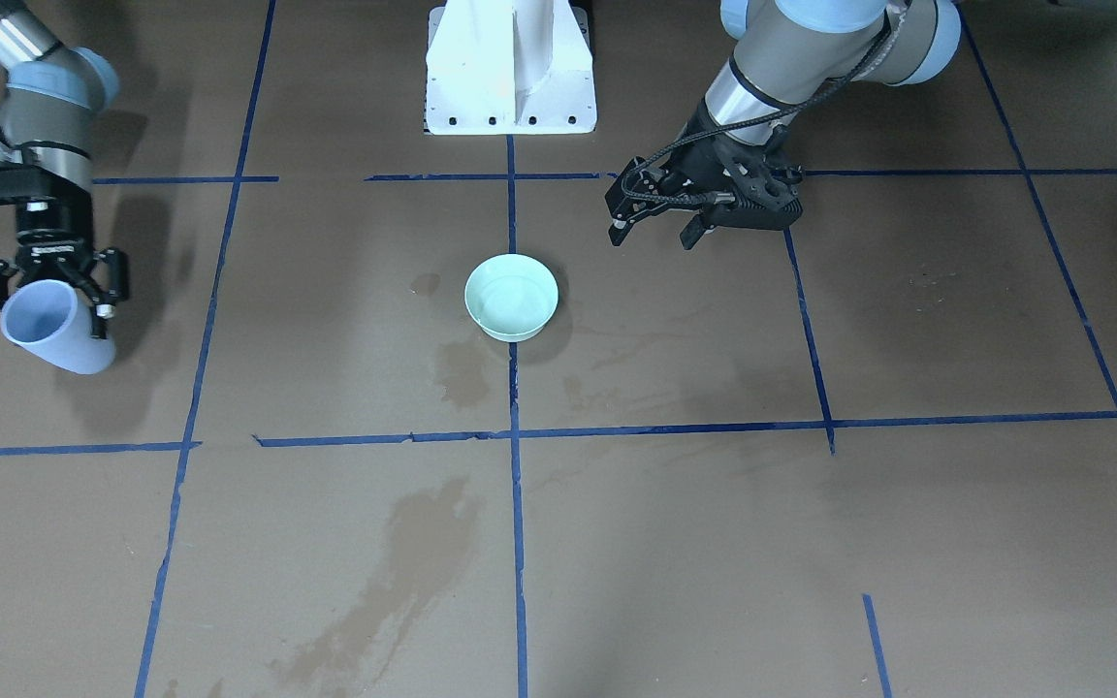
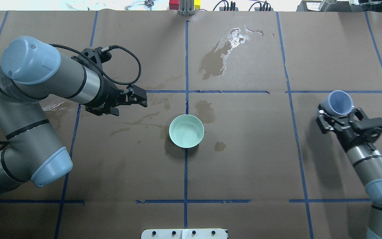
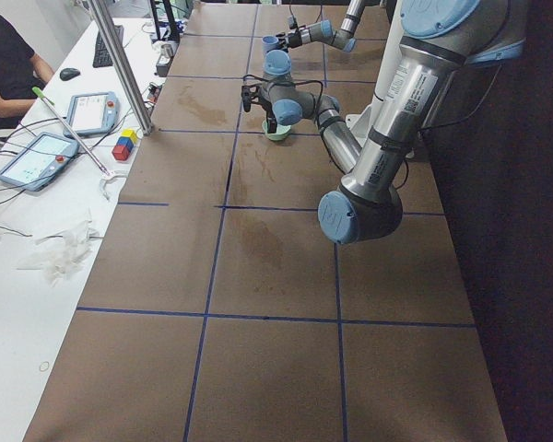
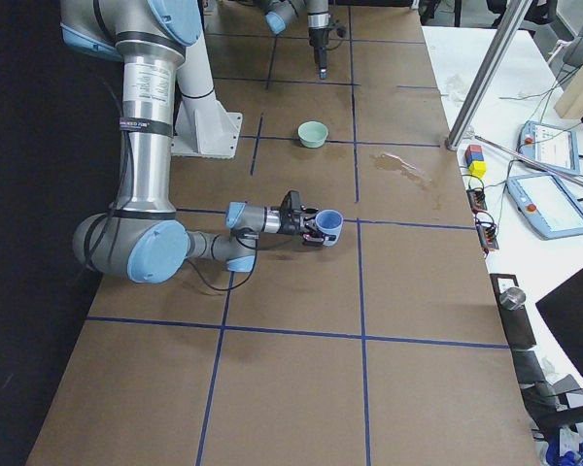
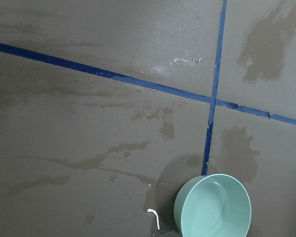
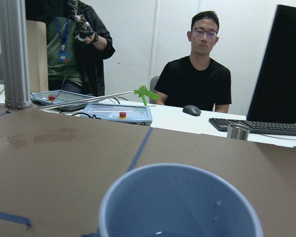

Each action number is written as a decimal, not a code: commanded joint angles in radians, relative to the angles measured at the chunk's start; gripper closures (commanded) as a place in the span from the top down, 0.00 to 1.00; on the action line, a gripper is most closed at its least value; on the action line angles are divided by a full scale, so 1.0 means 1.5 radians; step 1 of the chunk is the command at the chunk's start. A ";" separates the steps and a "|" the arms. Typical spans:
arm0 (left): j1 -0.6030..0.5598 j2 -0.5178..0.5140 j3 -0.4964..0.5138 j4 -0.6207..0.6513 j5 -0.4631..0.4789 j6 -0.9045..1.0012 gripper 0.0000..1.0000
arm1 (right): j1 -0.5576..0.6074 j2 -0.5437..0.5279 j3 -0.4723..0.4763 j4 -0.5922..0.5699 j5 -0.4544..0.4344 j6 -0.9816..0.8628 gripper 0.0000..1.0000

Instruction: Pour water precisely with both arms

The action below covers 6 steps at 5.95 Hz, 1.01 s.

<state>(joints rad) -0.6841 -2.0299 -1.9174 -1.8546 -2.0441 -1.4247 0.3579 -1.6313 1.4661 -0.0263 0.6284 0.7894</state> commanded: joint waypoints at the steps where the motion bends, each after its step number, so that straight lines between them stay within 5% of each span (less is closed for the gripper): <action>1: 0.000 0.007 -0.003 -0.001 0.001 -0.015 1.00 | -0.002 0.092 0.093 -0.171 -0.005 -0.088 0.21; 3: 0.001 0.026 -0.017 0.000 0.001 -0.022 1.00 | -0.026 0.148 0.174 -0.358 -0.018 -0.088 0.25; 6: 0.001 0.039 -0.017 0.000 0.001 -0.022 1.00 | -0.080 0.260 0.189 -0.499 -0.019 -0.094 0.22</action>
<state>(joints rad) -0.6826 -1.9793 -1.9427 -1.8546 -2.0432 -1.4572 0.2612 -1.2854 1.7404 -0.7259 0.5998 0.6507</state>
